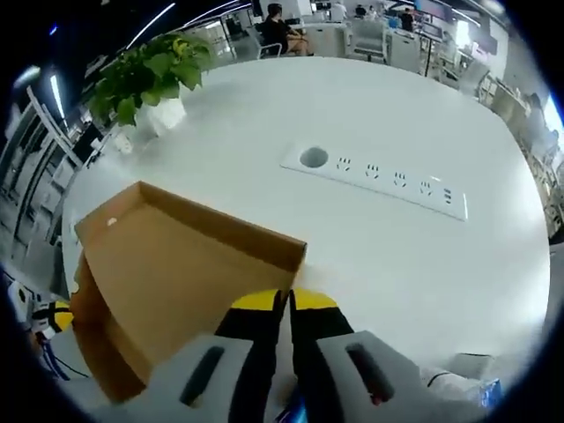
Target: Operate the shoe box by opening the lid, removing the specified soft item, and placing it in the target area until the item is outside and the box remains undamaged.
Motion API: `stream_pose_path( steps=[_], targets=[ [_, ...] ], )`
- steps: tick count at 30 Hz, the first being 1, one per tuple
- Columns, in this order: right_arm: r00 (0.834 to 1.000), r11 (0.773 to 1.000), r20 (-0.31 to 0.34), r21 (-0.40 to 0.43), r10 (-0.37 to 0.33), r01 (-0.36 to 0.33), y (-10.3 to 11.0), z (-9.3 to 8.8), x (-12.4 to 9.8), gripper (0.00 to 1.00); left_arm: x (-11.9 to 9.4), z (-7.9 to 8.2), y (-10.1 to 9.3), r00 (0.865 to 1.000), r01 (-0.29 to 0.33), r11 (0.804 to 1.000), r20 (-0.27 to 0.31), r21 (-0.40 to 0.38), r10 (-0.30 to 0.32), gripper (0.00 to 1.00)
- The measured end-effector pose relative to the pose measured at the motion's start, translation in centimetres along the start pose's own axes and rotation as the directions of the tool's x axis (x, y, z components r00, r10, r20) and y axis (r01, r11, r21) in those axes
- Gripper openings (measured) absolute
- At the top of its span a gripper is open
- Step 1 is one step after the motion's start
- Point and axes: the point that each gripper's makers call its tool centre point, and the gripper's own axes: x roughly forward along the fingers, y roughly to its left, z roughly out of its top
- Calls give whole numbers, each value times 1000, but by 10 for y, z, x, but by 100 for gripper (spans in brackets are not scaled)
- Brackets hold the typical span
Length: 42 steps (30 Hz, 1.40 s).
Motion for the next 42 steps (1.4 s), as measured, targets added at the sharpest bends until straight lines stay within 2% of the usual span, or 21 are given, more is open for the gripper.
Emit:
stream_pose_path(
  steps=[2,7,11,22,35,42],
  targets=[
    [1000,999,13,-36,-2,3,1,2,-4,2,0,0,0,1000,1,1000,8,-5,-1,4],
    [999,999,50,-45,6,-4,3,8,-17,1,-1,-1,1,999,12,999,36,-49,-11,3],
    [997,998,77,-68,9,-4,6,11,-24,0,-1,-1,-1,999,6,1000,36,-20,-6,3],
    [987,996,160,-93,22,-7,12,27,-44,0,-1,0,0,999,7,1000,40,-29,-6,3],
    [961,991,272,-134,47,-11,23,39,-77,0,0,1,1,999,7,999,50,-37,-5,3],
    [943,989,329,-148,55,-6,32,36,-97,0,-1,1,1,998,10,999,56,-40,-8,3]
  ],
)
